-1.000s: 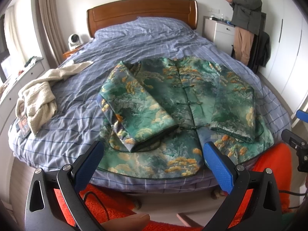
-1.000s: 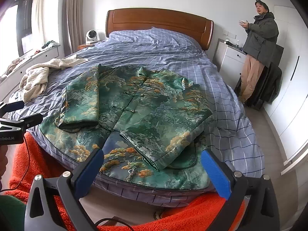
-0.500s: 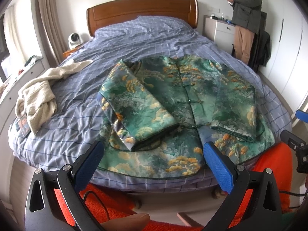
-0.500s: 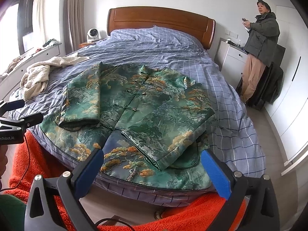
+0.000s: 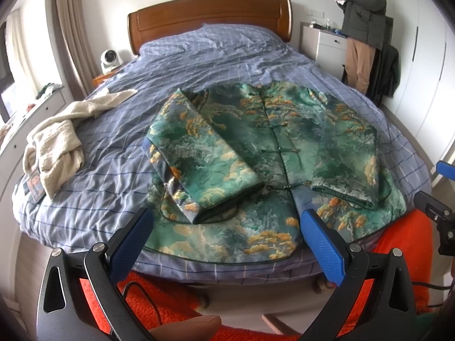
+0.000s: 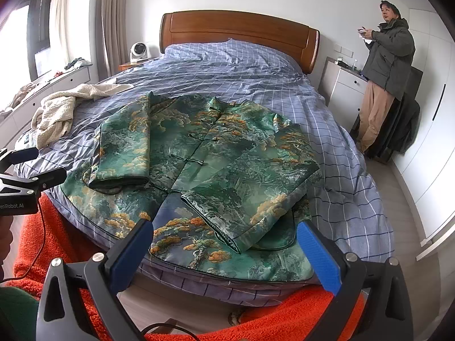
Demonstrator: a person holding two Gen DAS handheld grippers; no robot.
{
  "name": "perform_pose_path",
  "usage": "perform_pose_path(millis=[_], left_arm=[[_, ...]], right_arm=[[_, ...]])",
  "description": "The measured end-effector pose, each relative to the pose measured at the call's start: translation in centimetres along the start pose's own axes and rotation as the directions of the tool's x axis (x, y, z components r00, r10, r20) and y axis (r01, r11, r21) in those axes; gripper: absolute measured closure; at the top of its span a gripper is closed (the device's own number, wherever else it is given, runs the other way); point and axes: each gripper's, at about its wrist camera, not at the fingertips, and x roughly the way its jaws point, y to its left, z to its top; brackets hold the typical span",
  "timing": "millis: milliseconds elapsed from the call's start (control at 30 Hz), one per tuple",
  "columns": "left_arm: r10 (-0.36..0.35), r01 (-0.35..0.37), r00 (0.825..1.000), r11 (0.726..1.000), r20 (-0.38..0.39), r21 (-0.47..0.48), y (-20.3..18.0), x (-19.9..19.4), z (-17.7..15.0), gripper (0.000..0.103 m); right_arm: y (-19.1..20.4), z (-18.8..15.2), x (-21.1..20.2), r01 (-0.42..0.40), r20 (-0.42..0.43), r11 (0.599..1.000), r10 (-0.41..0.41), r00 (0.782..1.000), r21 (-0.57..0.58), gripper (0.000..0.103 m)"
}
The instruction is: Fold large clothes
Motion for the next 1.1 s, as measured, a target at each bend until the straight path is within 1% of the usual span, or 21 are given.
perform_pose_path(millis=[467,733,933,1100], left_arm=[[0.001,-0.001,1.000,1.000,0.010,-0.001,0.12,-0.15,0.07,0.000],[0.004,-0.004,1.000,1.000,0.013,-0.004,0.41,-0.30,0.67,0.000],[0.000,0.000,1.000,1.000,0.009,-0.001,0.22,-0.17,0.65,0.000],[0.008,-0.008,1.000,1.000,-0.013,-0.010,0.50,0.55,0.42,0.000]], right_arm=[[0.19,0.05,0.17,-0.004,0.002,1.000,0.004,1.000,-0.014,0.000],[0.41,0.23,0.06,-0.004,0.007,1.000,0.004,1.000,-0.023,0.000],[0.14,0.18,0.26,-0.002,0.001,1.000,0.002,1.000,-0.016,0.000],[-0.03,0.05,0.50,-0.007,-0.007,1.000,0.007,1.000,-0.009,0.000]])
